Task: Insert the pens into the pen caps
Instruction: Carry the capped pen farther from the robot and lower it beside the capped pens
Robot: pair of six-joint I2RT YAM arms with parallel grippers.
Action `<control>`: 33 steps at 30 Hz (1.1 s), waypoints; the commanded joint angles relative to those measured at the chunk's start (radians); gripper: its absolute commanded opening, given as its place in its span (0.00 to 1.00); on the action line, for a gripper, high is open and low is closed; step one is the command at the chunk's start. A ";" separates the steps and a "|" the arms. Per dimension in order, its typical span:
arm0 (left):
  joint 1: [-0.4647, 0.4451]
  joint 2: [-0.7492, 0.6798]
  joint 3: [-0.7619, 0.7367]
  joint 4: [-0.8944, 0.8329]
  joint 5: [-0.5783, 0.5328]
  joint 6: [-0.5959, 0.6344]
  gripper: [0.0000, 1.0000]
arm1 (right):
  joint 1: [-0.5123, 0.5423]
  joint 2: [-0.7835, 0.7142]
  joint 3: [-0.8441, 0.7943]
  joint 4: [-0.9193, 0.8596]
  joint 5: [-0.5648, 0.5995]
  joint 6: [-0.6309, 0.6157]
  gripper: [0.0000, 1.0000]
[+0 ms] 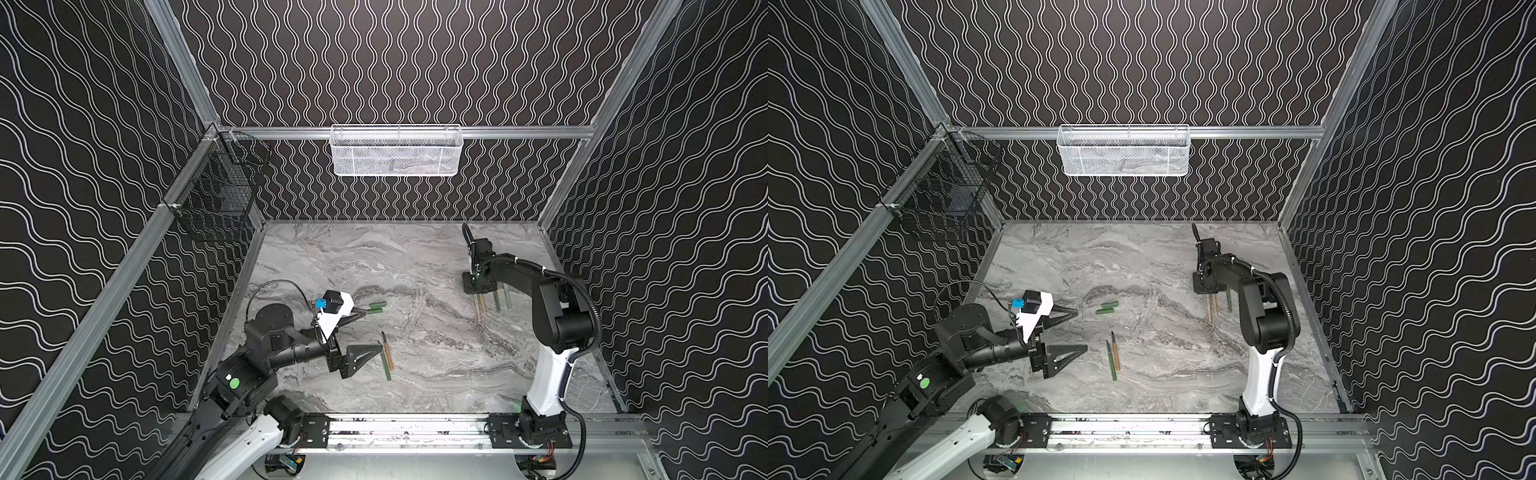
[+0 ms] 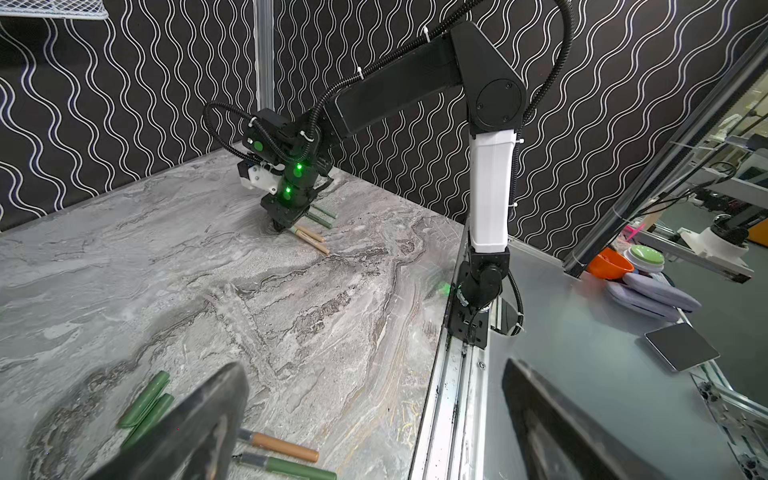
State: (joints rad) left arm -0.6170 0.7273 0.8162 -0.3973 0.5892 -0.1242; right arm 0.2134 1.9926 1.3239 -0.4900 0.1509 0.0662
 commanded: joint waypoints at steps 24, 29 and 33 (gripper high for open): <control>-0.001 -0.006 0.003 0.018 -0.017 0.028 0.99 | -0.045 0.087 0.070 -0.053 0.102 -0.051 0.13; 0.000 -0.008 0.003 0.018 -0.017 0.028 0.99 | -0.045 0.083 0.051 -0.048 0.143 -0.066 0.13; 0.000 -0.003 0.003 0.020 -0.015 0.028 0.99 | -0.045 0.076 0.042 -0.047 0.133 -0.065 0.14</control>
State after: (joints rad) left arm -0.6170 0.7193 0.8165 -0.3985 0.5808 -0.1055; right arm 0.1711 2.0567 1.3823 -0.4358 0.2802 0.0139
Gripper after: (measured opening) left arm 0.986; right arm 0.146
